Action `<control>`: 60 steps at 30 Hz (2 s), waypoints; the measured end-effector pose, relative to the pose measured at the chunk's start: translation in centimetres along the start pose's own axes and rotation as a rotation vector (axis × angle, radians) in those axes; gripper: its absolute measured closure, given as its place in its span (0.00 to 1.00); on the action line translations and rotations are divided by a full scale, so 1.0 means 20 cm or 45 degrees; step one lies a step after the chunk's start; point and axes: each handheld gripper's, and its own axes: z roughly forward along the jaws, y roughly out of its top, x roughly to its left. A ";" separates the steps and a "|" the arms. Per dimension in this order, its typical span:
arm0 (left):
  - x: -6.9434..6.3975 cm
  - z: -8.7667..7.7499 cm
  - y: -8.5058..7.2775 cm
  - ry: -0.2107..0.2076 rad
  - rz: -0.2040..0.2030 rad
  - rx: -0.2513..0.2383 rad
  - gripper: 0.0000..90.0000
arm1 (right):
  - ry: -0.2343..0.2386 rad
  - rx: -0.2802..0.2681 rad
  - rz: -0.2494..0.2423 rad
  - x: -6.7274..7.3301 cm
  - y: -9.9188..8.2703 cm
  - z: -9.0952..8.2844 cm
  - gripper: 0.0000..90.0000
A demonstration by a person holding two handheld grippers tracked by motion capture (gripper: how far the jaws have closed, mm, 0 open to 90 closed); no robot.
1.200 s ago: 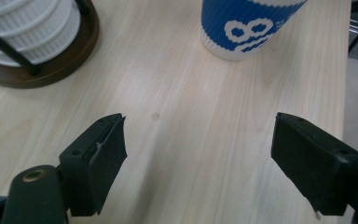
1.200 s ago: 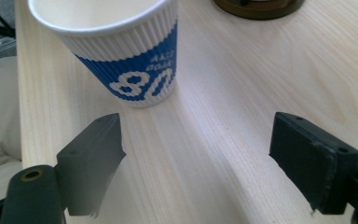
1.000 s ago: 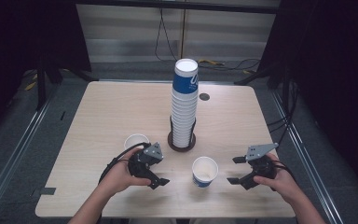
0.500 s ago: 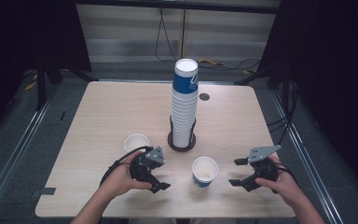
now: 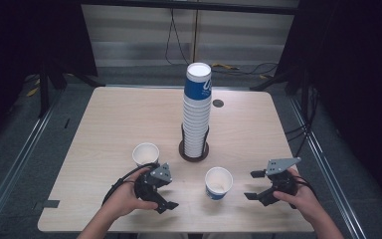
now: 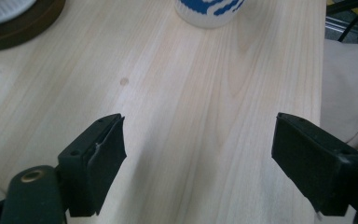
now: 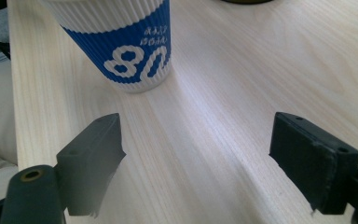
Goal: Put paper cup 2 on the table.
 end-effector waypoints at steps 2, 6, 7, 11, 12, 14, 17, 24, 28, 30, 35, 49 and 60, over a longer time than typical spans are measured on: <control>0.00 0.00 -0.02 0.002 -0.005 0.014 0.19 | -0.005 0.004 0.000 0.00 -0.01 0.00 0.18; 0.01 -0.02 -0.07 0.002 -0.025 0.006 0.19 | -0.013 0.001 0.001 0.00 -0.02 0.00 0.18; 0.01 -0.03 -0.08 -0.001 -0.027 0.006 0.19 | -0.012 -0.005 0.004 0.00 -0.02 0.00 0.18; 0.02 -0.05 -0.13 0.007 -0.047 -0.003 0.19 | -0.023 -0.001 0.006 0.00 -0.03 0.00 0.18; 0.02 -0.06 -0.14 0.010 -0.052 0.006 0.19 | -0.026 0.002 0.003 0.00 -0.04 0.00 0.18; 0.02 -0.07 -0.16 0.014 -0.060 -0.003 0.19 | -0.029 0.013 0.003 0.00 -0.05 0.01 0.18; 0.02 -0.08 -0.19 0.022 -0.067 -0.010 0.19 | -0.034 0.020 -0.008 0.01 -0.05 0.01 0.18; 0.04 -0.12 -0.27 0.038 -0.086 -0.014 0.18 | -0.053 0.014 -0.014 0.01 -0.05 0.00 0.18; 0.06 -0.16 -0.31 0.047 -0.072 -0.009 0.18 | -0.064 0.015 -0.015 0.00 -0.06 -0.01 0.18; 0.06 -0.17 -0.33 0.047 -0.092 -0.018 0.18 | -0.067 0.014 -0.016 0.00 -0.06 -0.01 0.18; 0.08 -0.19 -0.37 0.053 -0.097 -0.042 0.18 | -0.073 0.005 -0.018 0.00 -0.06 -0.02 0.18; 0.16 -0.28 -0.49 0.123 -0.153 -0.083 0.18 | -0.075 0.005 -0.033 0.01 -0.06 -0.01 0.18; 0.18 -0.32 -0.54 0.158 -0.160 -0.099 0.18 | -0.088 0.011 -0.034 0.01 -0.07 -0.01 0.18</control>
